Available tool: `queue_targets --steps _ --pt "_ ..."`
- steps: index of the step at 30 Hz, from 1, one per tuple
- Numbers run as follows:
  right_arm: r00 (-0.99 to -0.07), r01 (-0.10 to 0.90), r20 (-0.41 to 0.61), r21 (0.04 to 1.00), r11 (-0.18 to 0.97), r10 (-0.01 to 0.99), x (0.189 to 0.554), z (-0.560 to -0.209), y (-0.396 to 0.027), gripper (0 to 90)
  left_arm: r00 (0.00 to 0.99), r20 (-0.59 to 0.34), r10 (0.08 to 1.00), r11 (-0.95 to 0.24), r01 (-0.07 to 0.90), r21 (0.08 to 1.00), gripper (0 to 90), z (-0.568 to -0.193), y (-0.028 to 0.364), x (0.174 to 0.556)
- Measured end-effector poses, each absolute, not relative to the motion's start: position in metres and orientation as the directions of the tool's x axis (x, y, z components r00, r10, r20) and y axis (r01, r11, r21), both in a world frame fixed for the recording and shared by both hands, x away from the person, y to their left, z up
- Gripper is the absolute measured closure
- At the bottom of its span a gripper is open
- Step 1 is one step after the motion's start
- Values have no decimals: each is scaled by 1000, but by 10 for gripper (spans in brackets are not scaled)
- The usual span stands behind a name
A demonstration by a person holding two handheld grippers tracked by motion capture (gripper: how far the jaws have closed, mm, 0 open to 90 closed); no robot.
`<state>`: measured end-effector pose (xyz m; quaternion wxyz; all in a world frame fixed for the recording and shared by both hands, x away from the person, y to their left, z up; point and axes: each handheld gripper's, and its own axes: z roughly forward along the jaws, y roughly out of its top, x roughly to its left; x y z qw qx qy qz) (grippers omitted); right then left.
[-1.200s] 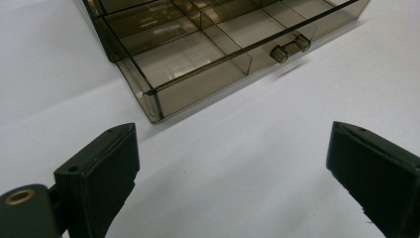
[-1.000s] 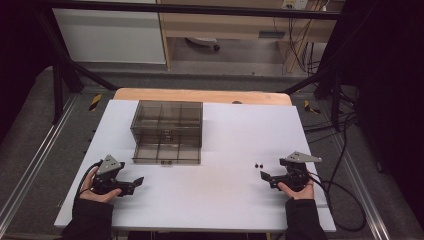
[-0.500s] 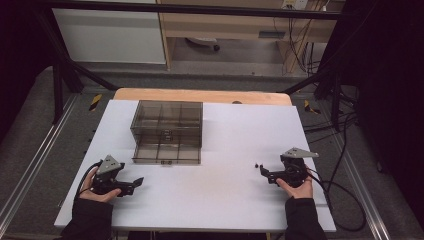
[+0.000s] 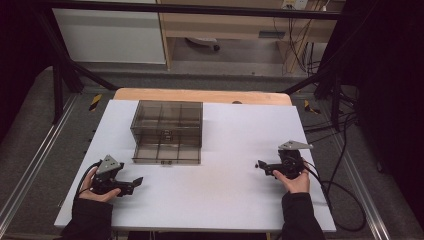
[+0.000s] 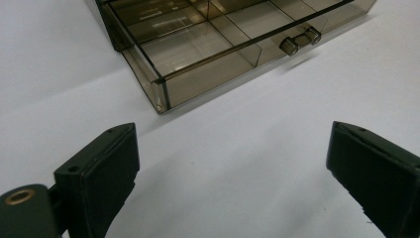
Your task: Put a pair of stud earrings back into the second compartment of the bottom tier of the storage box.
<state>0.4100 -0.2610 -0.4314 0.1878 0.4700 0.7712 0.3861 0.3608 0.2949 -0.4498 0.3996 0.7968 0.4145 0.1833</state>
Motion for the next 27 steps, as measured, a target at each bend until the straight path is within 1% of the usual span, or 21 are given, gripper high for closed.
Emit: queue_targets --steps 4,6,8,10,11,14,19,27 --pt "-479 592 74 762 260 875 413 -435 -258 102 589 -40 807 -337 515 789 62 -450 295 361" --pt "-482 602 48 743 291 875 414 -440 -255 137 589 -41 807 -336 514 789 62 -450 295 361" --pt "-477 606 45 740 291 878 414 -441 -255 145 590 -41 807 -336 514 789 62 -450 295 361" --pt "-465 614 42 735 288 884 414 -441 -255 185 590 -41 806 -335 513 790 62 -450 295 361" --pt "-463 607 36 741 287 886 413 -441 -255 224 591 -41 806 -336 513 790 62 -450 295 361" --pt "-463 609 41 740 284 886 413 -441 -254 245 593 -36 804 -343 513 787 62 -451 295 361" --pt "-463 613 42 737 286 885 412 -443 -252 331 593 -37 805 -341 512 789 62 -451 295 361" --pt "-474 633 61 717 292 878 411 -444 -251 431 593 -35 804 -342 510 790 62 -450 295 361"
